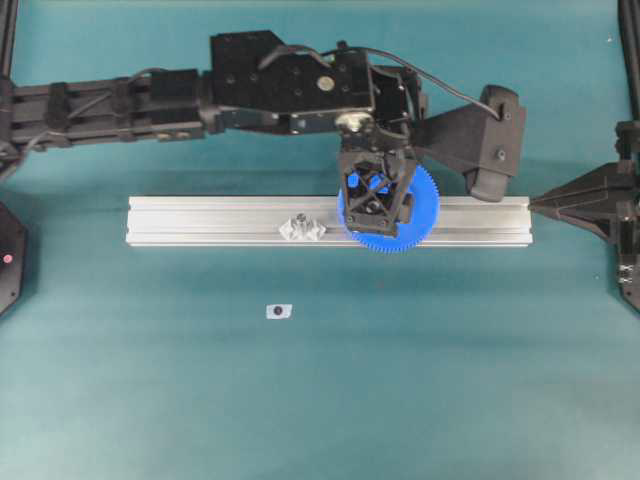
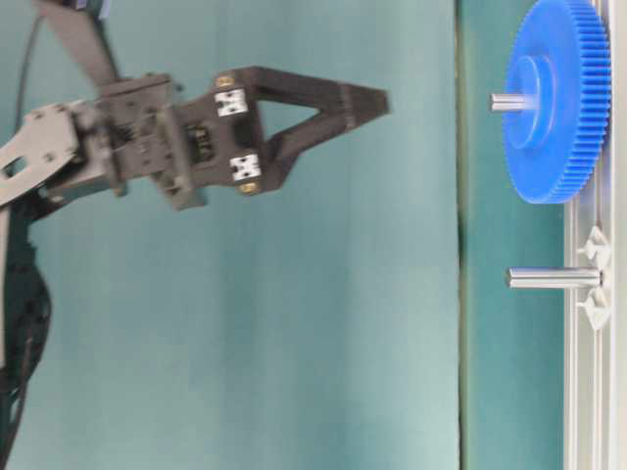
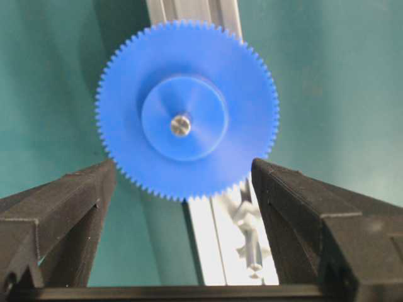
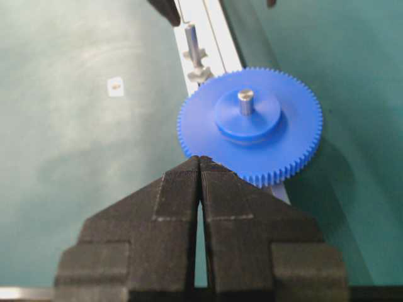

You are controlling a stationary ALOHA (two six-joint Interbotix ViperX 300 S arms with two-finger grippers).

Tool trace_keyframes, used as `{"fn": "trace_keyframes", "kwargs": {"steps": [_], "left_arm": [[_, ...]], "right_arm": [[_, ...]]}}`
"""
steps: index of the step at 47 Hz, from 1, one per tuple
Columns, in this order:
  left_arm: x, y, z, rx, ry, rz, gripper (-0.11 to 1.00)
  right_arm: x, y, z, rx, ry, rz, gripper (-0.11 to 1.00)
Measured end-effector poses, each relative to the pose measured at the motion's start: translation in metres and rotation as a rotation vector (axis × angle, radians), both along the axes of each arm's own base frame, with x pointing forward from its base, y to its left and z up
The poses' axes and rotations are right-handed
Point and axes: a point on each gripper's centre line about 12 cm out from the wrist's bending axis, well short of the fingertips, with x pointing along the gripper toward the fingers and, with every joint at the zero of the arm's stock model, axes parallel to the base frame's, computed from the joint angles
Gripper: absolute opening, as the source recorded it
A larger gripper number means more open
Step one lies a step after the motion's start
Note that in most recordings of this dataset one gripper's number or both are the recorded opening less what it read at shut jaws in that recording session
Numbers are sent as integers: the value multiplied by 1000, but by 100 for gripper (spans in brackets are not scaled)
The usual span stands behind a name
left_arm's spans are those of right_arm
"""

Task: Find the location of the shaft and insert the large gear.
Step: 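Open the left gripper and raise it off the gear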

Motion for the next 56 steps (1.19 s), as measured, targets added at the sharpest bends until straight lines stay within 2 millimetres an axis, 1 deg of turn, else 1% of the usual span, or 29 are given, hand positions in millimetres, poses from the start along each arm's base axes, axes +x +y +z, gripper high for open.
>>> {"fn": "trace_keyframes", "kwargs": {"steps": [9,21,33,43,56], "left_arm": [[-7,-2,7,-3,-47,17,83],[-13,-10,2,-22,-131,49,83],[-13,-14,0,-23,-151,40,83],[-12,-14,1,-23,-157,41,83],[-12,-13,1,-29,-160,58,83]], "right_arm": [[0,0,0,0,0,0,0],[-1,0,-1,1,8,0,0],[-2,0,-1,2,17,1,0],[-5,1,2,0,1,2,0],[-6,1,1,1,9,2,0]]}}
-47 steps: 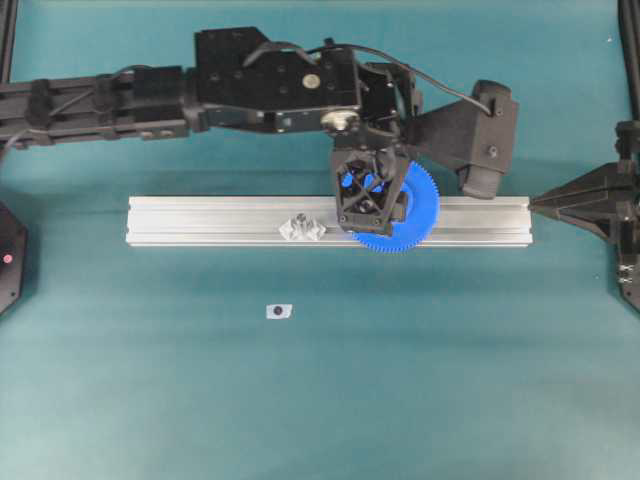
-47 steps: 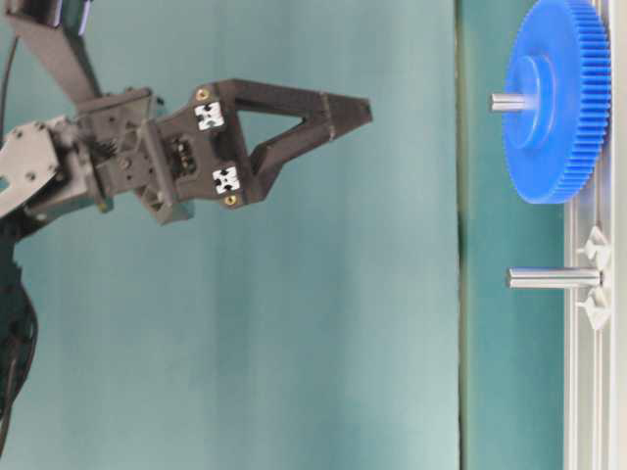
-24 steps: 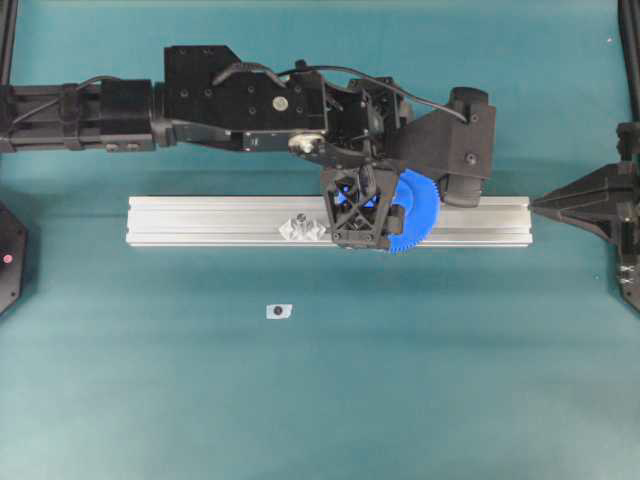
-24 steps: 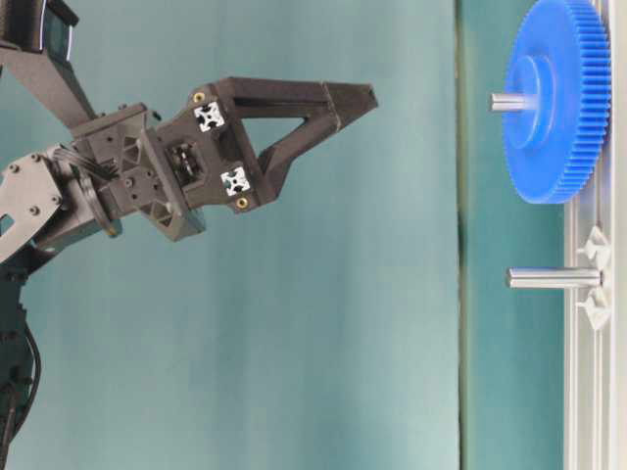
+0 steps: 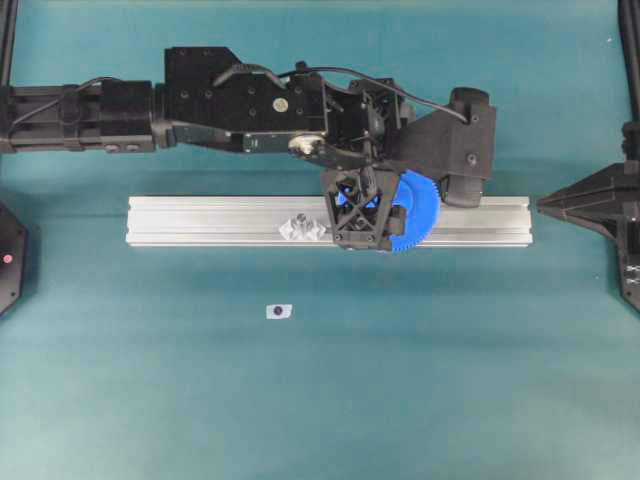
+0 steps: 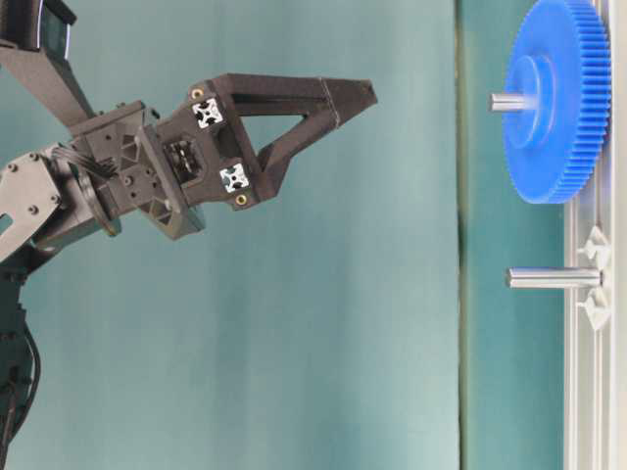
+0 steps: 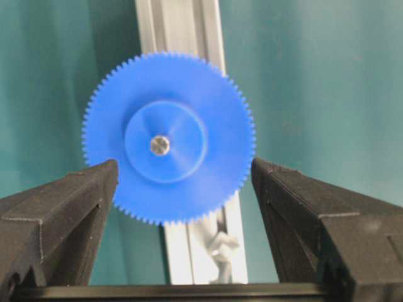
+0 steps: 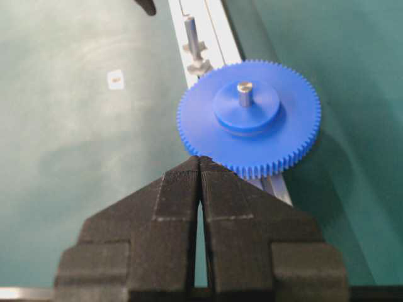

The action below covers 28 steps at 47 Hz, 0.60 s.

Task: Find the location of the shaft and insert the large gear.
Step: 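Open the left gripper and raise it off the gear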

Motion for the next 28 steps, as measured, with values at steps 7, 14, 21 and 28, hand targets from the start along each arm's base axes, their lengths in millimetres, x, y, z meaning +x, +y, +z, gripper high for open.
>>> {"fn": "trace_keyframes", "kwargs": {"steps": [7,14,21,28], "left_arm": [[0,4,-1,-7,-1,17,83],[0,6,-1,-10,0,25,83],[1,6,-3,-10,3,28,83],[1,6,-6,-10,11,24,83]], "right_arm": [[0,0,0,0,2,0,0],[0,0,0,0,2,0,0],[0,0,0,0,2,0,0],[0,0,0,-1,2,0,0]]}}
